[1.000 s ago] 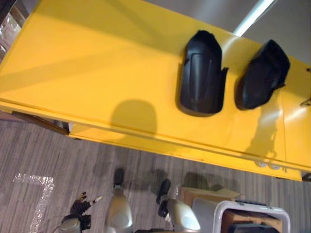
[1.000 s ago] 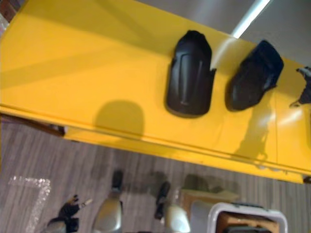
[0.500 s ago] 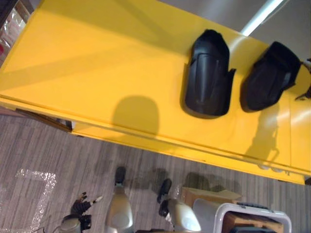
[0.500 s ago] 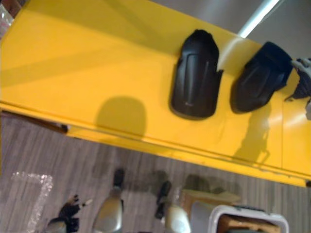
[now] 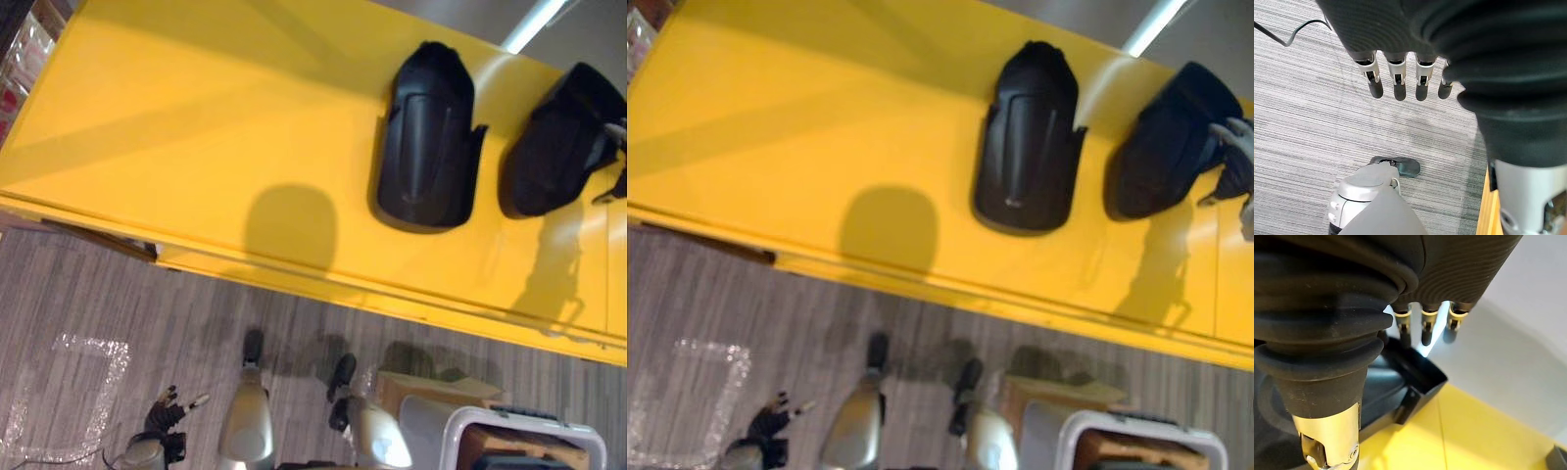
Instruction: Walk over and take plastic housings, then place them on the shelf
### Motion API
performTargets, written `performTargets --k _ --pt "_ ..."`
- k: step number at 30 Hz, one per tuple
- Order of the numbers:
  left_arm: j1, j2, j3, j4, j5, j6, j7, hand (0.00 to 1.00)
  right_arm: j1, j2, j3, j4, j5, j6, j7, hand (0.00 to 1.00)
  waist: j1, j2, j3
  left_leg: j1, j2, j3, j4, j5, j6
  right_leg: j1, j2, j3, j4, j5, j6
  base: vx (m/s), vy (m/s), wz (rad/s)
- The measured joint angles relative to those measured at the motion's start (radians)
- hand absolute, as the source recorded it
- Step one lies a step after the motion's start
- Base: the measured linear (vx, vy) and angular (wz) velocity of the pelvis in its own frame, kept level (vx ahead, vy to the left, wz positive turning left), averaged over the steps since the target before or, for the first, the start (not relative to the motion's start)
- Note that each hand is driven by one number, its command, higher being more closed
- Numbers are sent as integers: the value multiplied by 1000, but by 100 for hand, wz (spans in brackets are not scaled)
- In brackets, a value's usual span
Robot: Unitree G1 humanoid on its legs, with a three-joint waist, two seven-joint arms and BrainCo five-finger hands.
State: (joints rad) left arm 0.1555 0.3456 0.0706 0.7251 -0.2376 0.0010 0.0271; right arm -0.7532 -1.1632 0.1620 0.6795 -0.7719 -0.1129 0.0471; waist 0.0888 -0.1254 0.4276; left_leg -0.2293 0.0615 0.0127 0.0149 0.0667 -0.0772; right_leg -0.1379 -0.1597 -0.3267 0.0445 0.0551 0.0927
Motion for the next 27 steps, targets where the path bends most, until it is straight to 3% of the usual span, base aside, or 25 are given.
performTargets --k 6,9,21,22,27 --pt "-11 -3 -15 2 -37 -6 0 0 -43 -21 44 7 -37 16 22 0 -7 43 17 -40 5 -2 37 -10 0 -23 3 0 1 3 -3 -6 0 0" --pt "-23 -8 -35 7 -39 -6 1 0 -59 -24 61 17 -39 51 44 0 -9 57 23 -65 5 -4 53 -9 -1 -41 4 0 4 5 -5 0 0 0" --pt "-56 -30 -56 44 -41 -18 1 0 -196 -24 117 96 -39 79 60 0 2 95 39 -106 3 -9 91 -19 2 -70 2 -1 19 5 -6 1 -1 0" --pt "-57 -36 -61 44 -42 -19 1 0 -204 -25 135 101 -39 79 59 100 6 97 40 -107 3 -10 95 -19 2 -70 1 -1 21 5 -7 0 0 0" --pt "-58 -40 -93 42 -69 -21 1 0 -217 -25 158 118 -38 81 55 100 10 99 41 -117 1 -18 99 -18 2 -79 0 -5 32 -4 -18 -13 6 3"
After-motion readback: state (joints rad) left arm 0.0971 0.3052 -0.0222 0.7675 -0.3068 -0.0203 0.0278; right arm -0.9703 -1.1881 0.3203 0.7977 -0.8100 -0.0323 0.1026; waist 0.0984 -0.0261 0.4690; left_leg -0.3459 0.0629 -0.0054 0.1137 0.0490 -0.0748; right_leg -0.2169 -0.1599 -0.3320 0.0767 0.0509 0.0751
